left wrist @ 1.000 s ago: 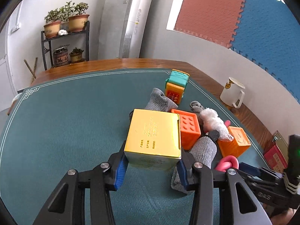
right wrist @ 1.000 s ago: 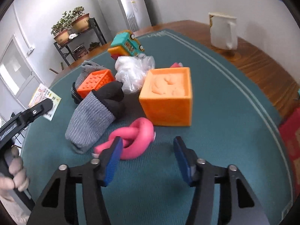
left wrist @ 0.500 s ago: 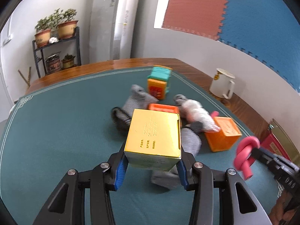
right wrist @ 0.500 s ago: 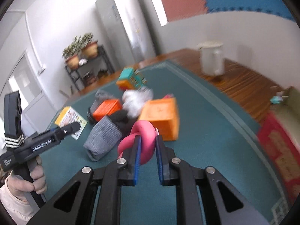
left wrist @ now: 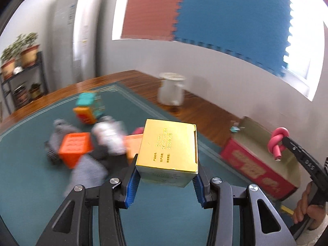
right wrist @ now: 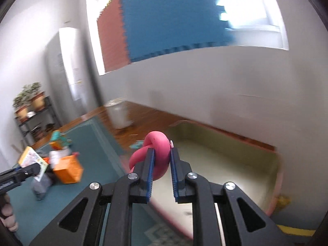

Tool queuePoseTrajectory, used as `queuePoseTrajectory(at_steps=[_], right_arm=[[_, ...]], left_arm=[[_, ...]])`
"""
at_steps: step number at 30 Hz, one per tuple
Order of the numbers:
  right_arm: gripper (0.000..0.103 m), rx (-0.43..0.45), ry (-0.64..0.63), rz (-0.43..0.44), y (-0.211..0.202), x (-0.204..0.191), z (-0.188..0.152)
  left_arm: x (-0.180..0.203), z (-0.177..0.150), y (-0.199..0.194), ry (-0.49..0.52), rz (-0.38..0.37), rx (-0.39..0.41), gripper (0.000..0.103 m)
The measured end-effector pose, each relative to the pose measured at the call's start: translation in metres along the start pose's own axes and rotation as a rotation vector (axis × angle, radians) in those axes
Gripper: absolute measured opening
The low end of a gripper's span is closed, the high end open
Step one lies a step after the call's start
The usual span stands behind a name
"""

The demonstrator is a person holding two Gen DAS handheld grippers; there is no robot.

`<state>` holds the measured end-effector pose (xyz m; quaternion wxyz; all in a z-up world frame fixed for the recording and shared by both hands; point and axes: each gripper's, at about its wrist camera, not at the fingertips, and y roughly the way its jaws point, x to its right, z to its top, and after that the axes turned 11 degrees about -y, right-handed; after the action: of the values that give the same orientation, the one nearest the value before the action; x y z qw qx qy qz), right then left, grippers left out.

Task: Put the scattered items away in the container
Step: 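Carry both items to the tin box and open both tools to drop them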

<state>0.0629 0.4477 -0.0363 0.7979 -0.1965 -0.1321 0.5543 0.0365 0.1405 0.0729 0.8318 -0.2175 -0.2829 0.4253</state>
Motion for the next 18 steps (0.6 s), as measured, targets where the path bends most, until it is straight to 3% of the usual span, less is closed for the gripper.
queuePoseTrajectory(at_steps=[5,6,8,18], right_arm=[[0.02,-0.056,0.024,-0.067,0.004,0.041,-0.007],[0.022,-0.062,0.026,-0.072,0.004,0.044,-0.009],[0.037,-0.063,0.033,-0.079,0.003,0.049,-0.011],[0.038,-0.023,0.099,-0.091,0.001,0.072,-0.018]], left_arm=[[0.051,-0.002,0.016,0.066,-0.059,-0.028,0.047],[0.057,-0.002,0.019,0.074,-0.066,-0.032,0.047],[0.07,-0.003,0.023,0.091,-0.079,-0.041,0.047],[0.131,-0.004,0.049,0.175,-0.149,-0.084,0.047]])
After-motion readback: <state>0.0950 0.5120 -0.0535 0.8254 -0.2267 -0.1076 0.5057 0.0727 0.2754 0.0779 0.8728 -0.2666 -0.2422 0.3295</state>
